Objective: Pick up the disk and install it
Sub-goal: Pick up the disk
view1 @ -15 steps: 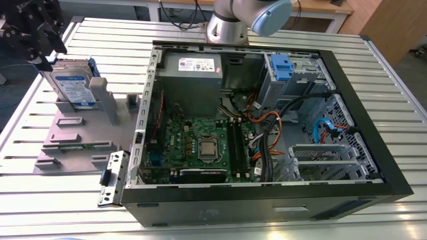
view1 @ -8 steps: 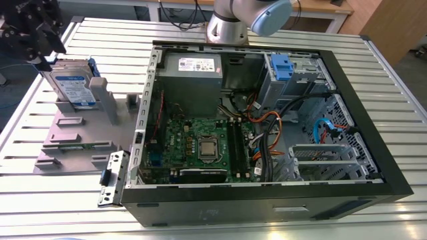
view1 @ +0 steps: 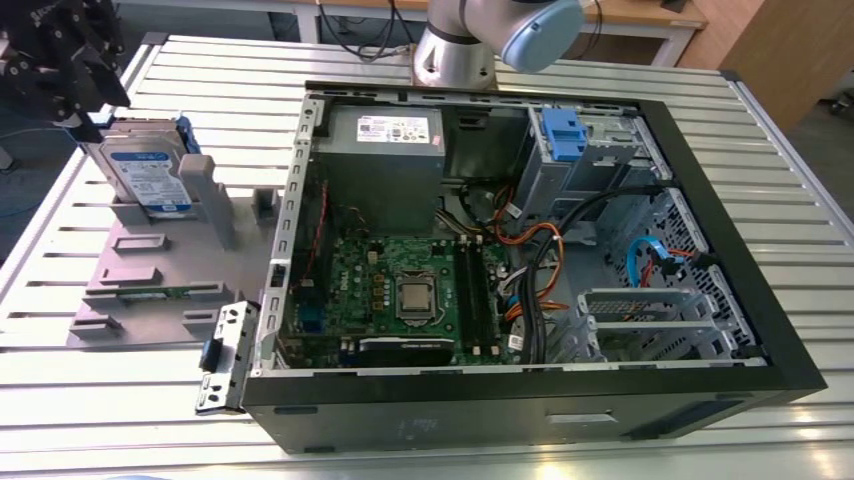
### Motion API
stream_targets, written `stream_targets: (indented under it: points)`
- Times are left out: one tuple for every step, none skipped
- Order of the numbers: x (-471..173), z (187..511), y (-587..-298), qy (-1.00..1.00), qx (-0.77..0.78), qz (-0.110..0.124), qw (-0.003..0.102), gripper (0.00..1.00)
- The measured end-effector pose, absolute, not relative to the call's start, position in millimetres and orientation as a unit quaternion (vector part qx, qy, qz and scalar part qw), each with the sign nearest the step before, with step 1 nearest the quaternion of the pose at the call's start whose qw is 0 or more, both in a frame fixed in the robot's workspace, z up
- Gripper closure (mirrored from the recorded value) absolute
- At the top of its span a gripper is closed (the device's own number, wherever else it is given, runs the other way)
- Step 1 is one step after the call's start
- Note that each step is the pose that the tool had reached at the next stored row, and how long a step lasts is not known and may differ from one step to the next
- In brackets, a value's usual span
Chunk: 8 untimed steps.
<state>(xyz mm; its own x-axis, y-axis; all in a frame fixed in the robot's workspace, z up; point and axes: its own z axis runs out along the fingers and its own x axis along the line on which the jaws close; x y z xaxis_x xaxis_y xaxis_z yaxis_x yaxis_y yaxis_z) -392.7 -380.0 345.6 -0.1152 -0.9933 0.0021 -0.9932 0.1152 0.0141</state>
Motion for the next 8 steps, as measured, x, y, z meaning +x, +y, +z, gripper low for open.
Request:
stream_targets:
  points:
    - [-392.8,345.4,-379.7,-0.745,0.667,-0.005,0.005,0.40]
    - [-392.9,345.2,-379.4,-0.743,0.670,-0.005,0.005,0.40]
    - [-392.9,345.1,-378.9,-0.741,0.671,-0.005,0.006,0.40]
    - [-392.9,344.9,-378.5,-0.740,0.672,-0.005,0.006,0.40]
    - [-392.9,344.8,-378.1,-0.740,0.672,-0.005,0.006,0.40]
    - [-392.9,344.8,-377.7,-0.740,0.672,-0.005,0.006,0.40]
    - [-392.9,344.7,-377.1,-0.740,0.672,-0.005,0.006,0.40]
    - [-393.0,344.6,-376.5,-0.740,0.672,-0.005,0.006,0.40]
